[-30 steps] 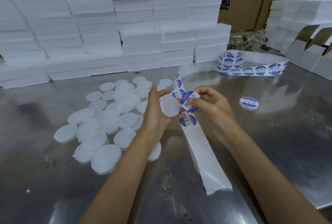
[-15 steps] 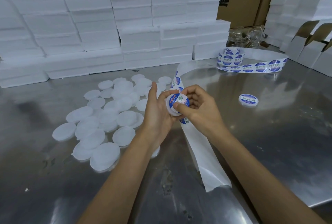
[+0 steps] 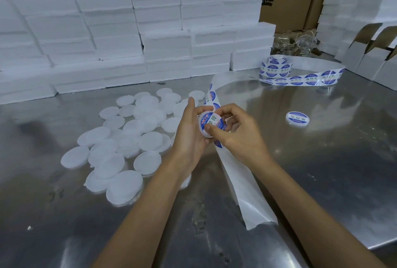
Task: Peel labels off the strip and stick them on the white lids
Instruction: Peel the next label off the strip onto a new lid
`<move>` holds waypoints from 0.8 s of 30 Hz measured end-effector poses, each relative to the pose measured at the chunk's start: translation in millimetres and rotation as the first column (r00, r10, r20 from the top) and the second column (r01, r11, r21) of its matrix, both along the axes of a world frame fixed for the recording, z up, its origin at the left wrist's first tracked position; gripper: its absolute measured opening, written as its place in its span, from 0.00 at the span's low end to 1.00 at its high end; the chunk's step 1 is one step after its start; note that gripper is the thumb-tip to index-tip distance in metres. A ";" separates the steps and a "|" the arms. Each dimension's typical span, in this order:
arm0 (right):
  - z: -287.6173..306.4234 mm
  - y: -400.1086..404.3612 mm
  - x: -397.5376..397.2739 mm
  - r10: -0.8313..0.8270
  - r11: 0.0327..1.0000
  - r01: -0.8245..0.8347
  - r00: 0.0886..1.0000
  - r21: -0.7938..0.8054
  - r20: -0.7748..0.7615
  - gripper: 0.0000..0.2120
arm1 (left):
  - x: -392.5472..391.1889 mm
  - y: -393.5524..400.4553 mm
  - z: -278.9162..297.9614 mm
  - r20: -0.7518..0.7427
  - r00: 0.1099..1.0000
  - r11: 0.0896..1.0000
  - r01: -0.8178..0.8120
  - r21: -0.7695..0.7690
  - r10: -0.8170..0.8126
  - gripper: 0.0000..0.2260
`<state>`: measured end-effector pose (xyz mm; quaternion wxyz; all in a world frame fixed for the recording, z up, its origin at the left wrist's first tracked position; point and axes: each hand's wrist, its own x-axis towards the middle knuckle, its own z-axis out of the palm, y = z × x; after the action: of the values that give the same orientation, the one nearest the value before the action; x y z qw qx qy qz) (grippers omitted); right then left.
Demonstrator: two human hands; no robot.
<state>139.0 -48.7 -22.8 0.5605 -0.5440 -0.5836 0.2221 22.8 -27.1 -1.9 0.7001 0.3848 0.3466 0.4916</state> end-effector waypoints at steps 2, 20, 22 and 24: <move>-0.7 0.4 3.6 -0.057 0.998 0.057 0.997 -0.003 0.049 0.22 | -0.8 1.4 0.9 0.050 0.999 1.000 0.013 -0.022 -0.012 0.24; -11.7 -1.1 0.8 -0.252 0.965 0.259 0.863 0.044 0.438 0.25 | -5.9 0.8 -2.1 0.198 0.967 0.987 0.162 0.004 -0.159 0.21; -13.7 0.7 2.5 -0.224 0.973 0.229 0.890 0.035 0.397 0.24 | -6.9 0.9 -2.7 0.205 0.960 0.982 0.187 0.030 -0.189 0.16; -15.3 2.2 4.0 -0.207 0.977 0.210 0.909 0.032 0.362 0.24 | -8.2 2.6 -4.5 0.178 0.964 0.980 0.191 0.061 -0.199 0.13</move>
<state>143.0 -46.5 -38.1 0.4612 -0.6370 -0.6149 0.0588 14.6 -24.5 -6.4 0.7654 0.3855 0.2304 0.4609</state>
